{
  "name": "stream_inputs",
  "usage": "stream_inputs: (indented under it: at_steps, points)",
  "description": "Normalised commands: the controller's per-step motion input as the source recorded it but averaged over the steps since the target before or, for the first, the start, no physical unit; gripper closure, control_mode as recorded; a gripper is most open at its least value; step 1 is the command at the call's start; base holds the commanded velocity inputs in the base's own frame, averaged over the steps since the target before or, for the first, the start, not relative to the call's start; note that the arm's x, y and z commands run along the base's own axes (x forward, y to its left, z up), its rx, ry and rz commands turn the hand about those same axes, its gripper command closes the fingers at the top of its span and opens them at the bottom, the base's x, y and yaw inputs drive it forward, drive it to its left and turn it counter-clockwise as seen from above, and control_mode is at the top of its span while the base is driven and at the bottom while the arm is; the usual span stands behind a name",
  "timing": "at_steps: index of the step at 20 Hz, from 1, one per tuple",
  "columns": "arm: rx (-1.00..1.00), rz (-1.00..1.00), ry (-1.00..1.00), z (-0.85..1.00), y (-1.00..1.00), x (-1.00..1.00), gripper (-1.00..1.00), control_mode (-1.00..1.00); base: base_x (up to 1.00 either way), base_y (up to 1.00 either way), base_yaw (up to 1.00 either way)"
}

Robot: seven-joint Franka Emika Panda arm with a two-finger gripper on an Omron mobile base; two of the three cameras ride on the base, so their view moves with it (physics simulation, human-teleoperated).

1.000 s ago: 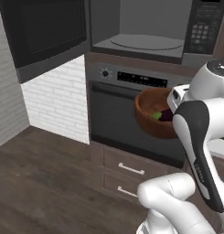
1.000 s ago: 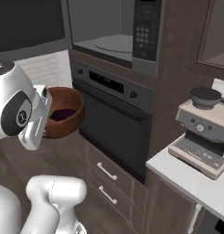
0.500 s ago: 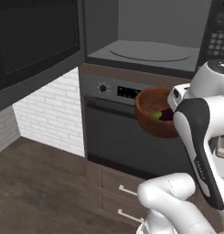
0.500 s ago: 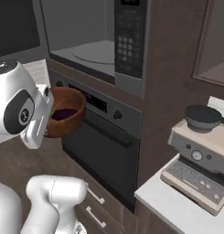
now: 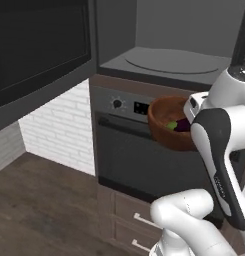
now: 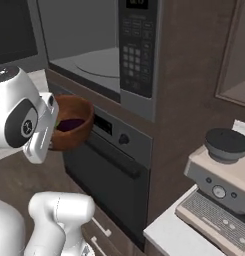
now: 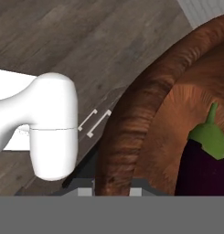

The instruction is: Pick the eggplant from the sink and place it in the bowl. Then pick the bowl and place it in the microwave. Then close the microwave door and press the start button.

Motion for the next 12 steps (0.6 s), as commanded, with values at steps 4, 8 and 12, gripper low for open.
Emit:
stream_inputs:
  at_steps: [4,8,12]
  points:
    - [0.00,0.00,0.00,0.00,0.00,0.00,1.00,1.00,0.01,0.19,0.28]
    - [0.00,0.00,0.00,0.00,0.00,0.00,1.00,1.00,-0.07,0.30,0.41]
    - [0.00,0.00,0.00,0.00,0.00,0.00,1.00,1.00,0.00,0.10,0.40]
